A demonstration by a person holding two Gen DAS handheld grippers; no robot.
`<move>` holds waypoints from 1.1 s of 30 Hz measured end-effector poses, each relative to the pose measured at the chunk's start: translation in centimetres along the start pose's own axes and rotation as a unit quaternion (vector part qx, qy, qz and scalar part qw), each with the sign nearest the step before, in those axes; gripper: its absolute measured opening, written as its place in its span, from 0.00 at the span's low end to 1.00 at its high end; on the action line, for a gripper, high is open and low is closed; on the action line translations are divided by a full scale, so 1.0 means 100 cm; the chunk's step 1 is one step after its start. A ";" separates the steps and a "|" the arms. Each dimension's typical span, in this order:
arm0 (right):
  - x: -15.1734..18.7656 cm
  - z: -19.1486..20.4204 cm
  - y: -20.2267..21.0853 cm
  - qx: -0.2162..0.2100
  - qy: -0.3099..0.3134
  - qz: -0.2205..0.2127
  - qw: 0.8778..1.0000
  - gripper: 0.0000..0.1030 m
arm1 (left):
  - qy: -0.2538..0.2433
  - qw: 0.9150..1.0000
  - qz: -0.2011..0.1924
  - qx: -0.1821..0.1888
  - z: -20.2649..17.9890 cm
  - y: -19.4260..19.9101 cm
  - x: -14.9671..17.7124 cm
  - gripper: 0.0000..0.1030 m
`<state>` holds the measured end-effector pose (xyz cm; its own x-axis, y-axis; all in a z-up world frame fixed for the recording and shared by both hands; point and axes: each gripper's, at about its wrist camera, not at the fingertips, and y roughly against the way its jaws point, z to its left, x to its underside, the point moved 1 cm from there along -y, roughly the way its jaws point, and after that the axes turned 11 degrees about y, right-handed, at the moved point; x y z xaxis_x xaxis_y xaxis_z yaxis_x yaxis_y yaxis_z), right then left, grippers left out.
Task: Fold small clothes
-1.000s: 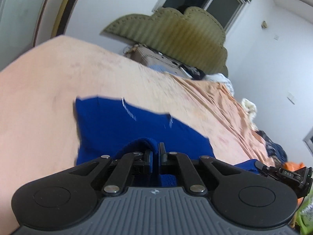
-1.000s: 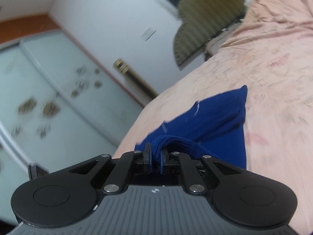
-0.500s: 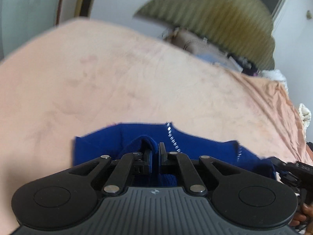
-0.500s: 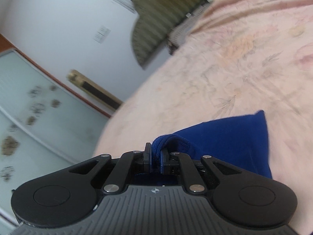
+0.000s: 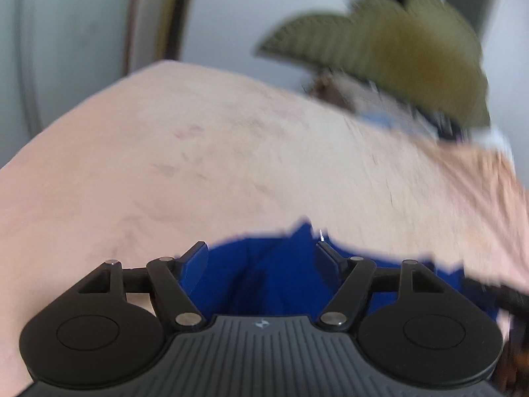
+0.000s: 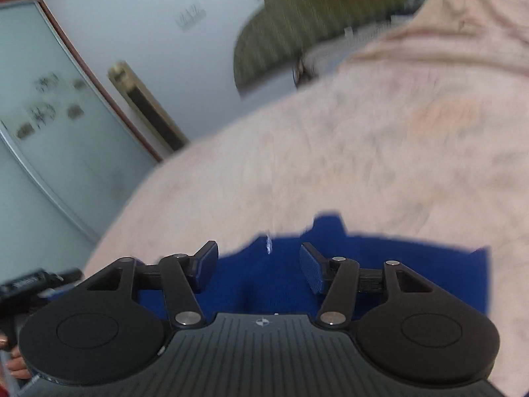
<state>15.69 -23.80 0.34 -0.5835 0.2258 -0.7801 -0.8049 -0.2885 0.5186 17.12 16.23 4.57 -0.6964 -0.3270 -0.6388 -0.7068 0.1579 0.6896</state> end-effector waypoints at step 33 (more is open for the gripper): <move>0.121 0.012 0.176 0.123 0.067 0.039 0.989 0.06 | -0.092 0.991 0.091 0.021 0.077 0.090 0.117 0.03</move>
<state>-5.68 -25.04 0.48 -0.6391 0.0809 -0.7649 -0.7691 -0.0610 0.6362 1.63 21.00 0.63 -0.8209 -0.1152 -0.5594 -0.5695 0.2384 0.7866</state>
